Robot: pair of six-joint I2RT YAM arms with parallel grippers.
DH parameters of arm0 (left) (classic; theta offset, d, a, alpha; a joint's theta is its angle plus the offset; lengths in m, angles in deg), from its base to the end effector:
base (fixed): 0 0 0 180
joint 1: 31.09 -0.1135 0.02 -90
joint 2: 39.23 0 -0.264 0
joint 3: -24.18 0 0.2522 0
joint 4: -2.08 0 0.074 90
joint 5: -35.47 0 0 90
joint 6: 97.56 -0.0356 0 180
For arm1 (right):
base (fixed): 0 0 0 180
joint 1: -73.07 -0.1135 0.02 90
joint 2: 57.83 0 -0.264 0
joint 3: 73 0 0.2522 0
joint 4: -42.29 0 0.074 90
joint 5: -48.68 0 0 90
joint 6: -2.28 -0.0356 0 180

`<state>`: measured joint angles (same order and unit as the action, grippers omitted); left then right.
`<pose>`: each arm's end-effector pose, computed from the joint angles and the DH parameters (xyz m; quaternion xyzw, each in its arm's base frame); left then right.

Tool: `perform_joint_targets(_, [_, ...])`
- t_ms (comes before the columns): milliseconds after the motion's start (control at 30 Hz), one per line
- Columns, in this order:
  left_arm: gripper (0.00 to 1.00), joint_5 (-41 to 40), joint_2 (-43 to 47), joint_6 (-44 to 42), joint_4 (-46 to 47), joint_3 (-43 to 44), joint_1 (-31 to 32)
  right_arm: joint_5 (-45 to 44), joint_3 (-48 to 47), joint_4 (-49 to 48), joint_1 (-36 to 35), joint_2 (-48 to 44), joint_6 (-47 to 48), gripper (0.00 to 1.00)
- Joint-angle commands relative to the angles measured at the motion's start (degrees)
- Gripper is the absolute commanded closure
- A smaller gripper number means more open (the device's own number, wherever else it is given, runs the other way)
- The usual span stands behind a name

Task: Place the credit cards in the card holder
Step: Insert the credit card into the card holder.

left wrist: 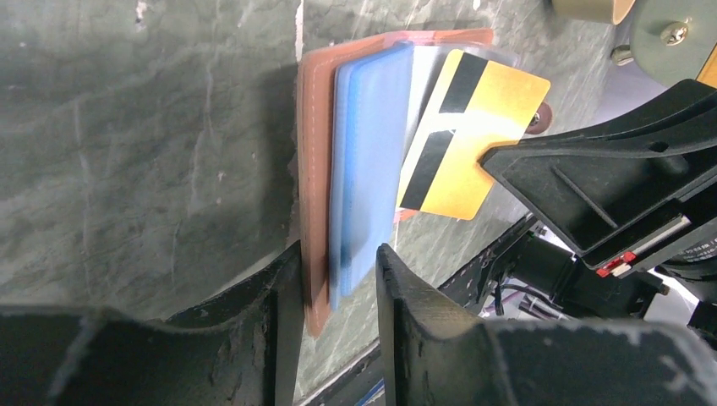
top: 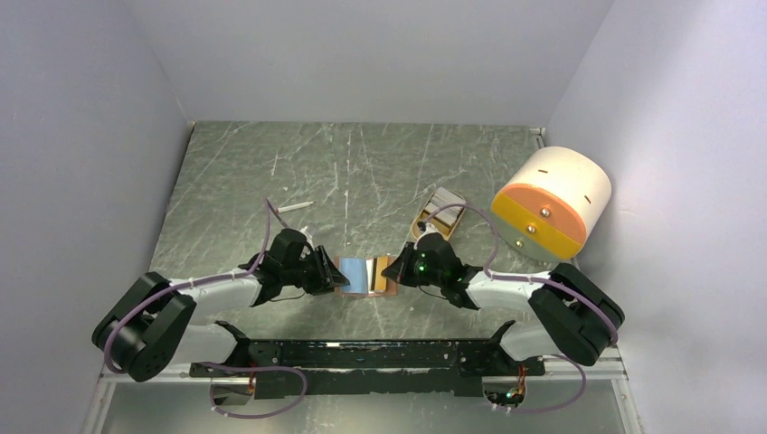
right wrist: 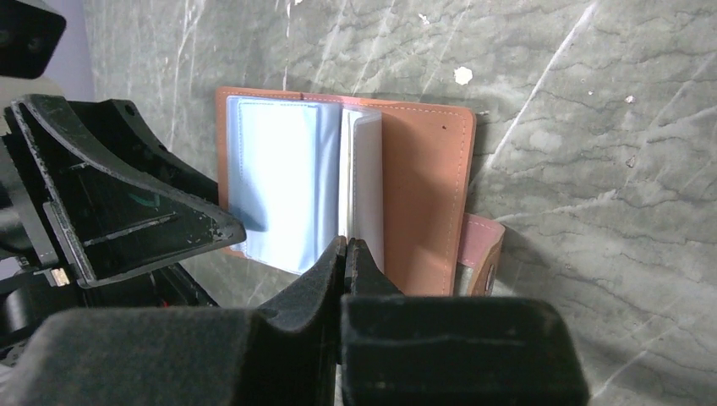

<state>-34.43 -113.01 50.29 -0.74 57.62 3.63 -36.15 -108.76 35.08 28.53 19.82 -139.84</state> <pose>0.1713 -0.1336 0.1302 -0.1132 0.8991 -0.3935 0.1547 0.1697 0.1715 0.1407 0.0376 0.8843 0.3730 0.2785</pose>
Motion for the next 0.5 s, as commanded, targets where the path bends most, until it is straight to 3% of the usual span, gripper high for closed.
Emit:
perform_joint_targets(0, [0.60,-2.09,3.08,-1.20,-1.66,-1.21,-0.04,2.23,1.54,-5.70,1.18,0.32,0.09,1.00])
perform_joint_targets(67, [0.64,-2.34,4.09,-1.11,-1.52,-2.01,-0.36,2.51,1.81,-6.02,1.60,0.13,-0.04,1.00])
perform_joint_targets(300, [0.90,-0.19,2.86,-1.76,0.46,-2.76,-1.05,4.08,2.82,-8.23,3.16,0.05,-0.70,1.00])
perform_joint_targets(467, [0.91,2.29,1.25,-2.71,2.42,-2.45,-1.01,6.21,4.05,-11.28,4.43,0.42,-2.24,1.00])
